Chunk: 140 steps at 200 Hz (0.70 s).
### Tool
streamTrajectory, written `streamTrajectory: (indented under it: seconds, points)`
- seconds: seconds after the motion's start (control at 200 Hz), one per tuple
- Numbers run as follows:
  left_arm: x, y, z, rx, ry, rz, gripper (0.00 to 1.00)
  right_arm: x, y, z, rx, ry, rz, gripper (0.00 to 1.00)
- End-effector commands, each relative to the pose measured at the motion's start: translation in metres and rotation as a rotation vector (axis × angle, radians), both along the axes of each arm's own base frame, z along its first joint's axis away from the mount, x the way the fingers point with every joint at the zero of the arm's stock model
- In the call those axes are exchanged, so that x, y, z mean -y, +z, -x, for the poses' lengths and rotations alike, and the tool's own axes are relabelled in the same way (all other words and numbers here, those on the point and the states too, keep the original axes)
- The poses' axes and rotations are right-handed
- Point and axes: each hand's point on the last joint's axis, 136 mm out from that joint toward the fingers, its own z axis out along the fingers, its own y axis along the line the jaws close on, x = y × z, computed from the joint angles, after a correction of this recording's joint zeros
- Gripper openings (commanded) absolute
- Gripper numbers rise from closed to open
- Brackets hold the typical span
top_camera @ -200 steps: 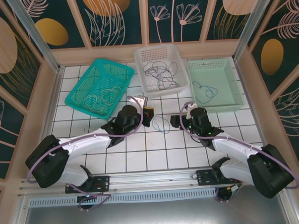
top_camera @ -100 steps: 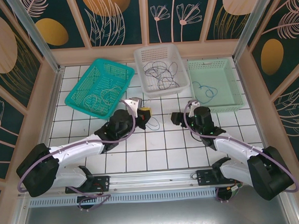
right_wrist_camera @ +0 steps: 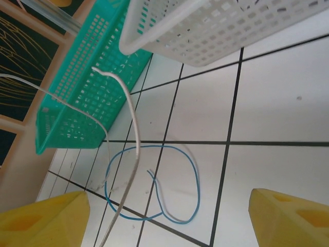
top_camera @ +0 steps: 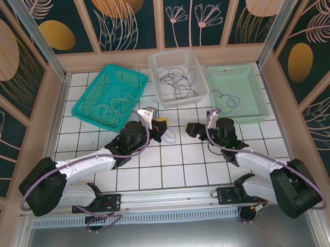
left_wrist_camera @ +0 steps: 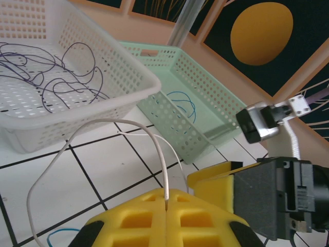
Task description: Untangle the cables
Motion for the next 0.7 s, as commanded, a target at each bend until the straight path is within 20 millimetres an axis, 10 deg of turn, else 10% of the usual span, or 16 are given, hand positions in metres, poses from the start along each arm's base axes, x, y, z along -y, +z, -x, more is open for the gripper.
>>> streamTrajectory:
  seconds: [0.0, 0.696]
  points:
    - [0.009, 0.014, 0.001, 0.021, -0.029, 0.063, 0.00, -0.008, 0.012, -0.006, -0.009, 0.009, -0.075, 0.81]
    - [0.014, 0.015, -0.001, 0.017, -0.034, 0.126, 0.00, -0.032, 0.031, -0.018, -0.021, 0.071, -0.187, 0.54]
